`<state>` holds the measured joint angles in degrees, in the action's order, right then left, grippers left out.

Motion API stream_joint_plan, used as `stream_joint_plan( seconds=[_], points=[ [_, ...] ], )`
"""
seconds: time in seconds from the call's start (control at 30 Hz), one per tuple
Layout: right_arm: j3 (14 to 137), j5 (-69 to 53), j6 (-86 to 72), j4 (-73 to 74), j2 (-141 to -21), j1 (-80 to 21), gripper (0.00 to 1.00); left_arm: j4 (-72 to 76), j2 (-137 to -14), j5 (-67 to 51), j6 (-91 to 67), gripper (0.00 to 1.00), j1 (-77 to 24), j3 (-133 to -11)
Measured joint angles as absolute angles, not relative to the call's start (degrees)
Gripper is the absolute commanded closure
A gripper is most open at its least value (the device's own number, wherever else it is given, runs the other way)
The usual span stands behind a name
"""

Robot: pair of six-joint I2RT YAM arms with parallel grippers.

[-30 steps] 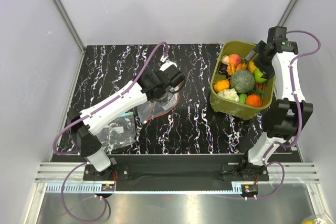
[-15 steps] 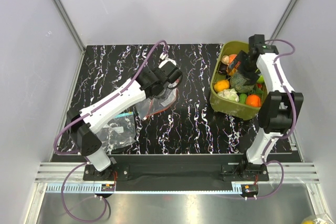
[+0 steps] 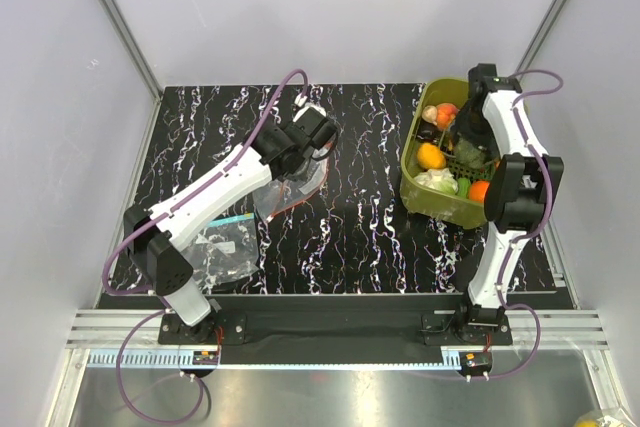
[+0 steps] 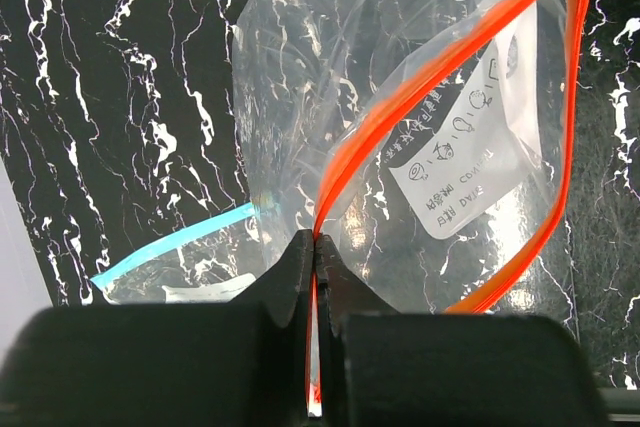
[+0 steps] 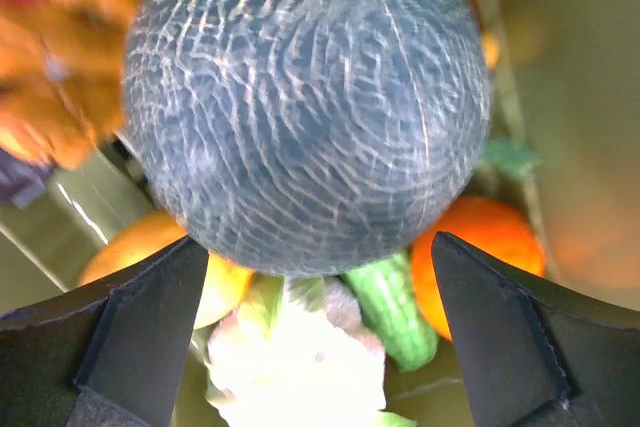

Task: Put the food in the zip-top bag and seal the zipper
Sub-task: Pick up the fake fruit from the bin.

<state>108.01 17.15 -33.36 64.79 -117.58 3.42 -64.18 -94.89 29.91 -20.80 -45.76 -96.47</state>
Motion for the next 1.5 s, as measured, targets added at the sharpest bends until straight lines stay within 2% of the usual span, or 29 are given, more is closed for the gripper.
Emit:
stream_joint_plan(
  seconds=[0.2, 0.4, 0.53, 0.67, 0.83, 0.93, 1.1, 1.17, 1.5],
  points=[
    [112.71, 19.9, -34.41, 66.28, -117.84, 7.49, 0.0, -63.7, -94.67, 29.69, -20.75, 1.0, -45.39, -94.67],
    [104.88, 20.14, -36.27, 63.42, -114.3, 10.17, 0.02, -63.66, -94.5, 29.67, -20.78, 1.0, -44.75, -94.35],
    [104.71, 19.88, -37.04, 63.18, -113.08, 11.38, 0.09, -63.7, -94.28, 29.65, -20.8, 1.0, -44.58, -94.35],
    [103.48, 17.37, -36.67, 60.71, -110.65, 11.79, 0.09, -63.68, -93.8, 29.65, -20.8, 1.0, -44.53, -94.19],
    [102.15, 15.29, -34.04, 57.91, -106.61, 10.37, 0.18, -63.7, -93.36, 29.54, -20.82, 1.0, -44.53, -94.08],
    [102.06, 14.11, -31.88, 56.53, -104.55, 7.86, 0.3, -63.66, -93.17, 29.52, -20.82, 1.0, -44.53, -94.04],
    [102.06, 11.11, -30.39, 54.11, -103.48, 4.08, 0.39, -63.26, -92.33, 29.45, -20.86, 1.0, -44.53, -92.77],
    [102.32, 10.2, -30.39, 53.78, -104.31, 2.94, 0.46, -63.29, -92.18, 29.26, -20.84, 1.0, -44.53, -92.23],
    [105.75, 9.47, -29.76, 51.64, -116.09, 2.13, 0.47, -63.24, -91.94, 29.15, -20.8, 1.0, -44.53, -91.26]
  ],
)
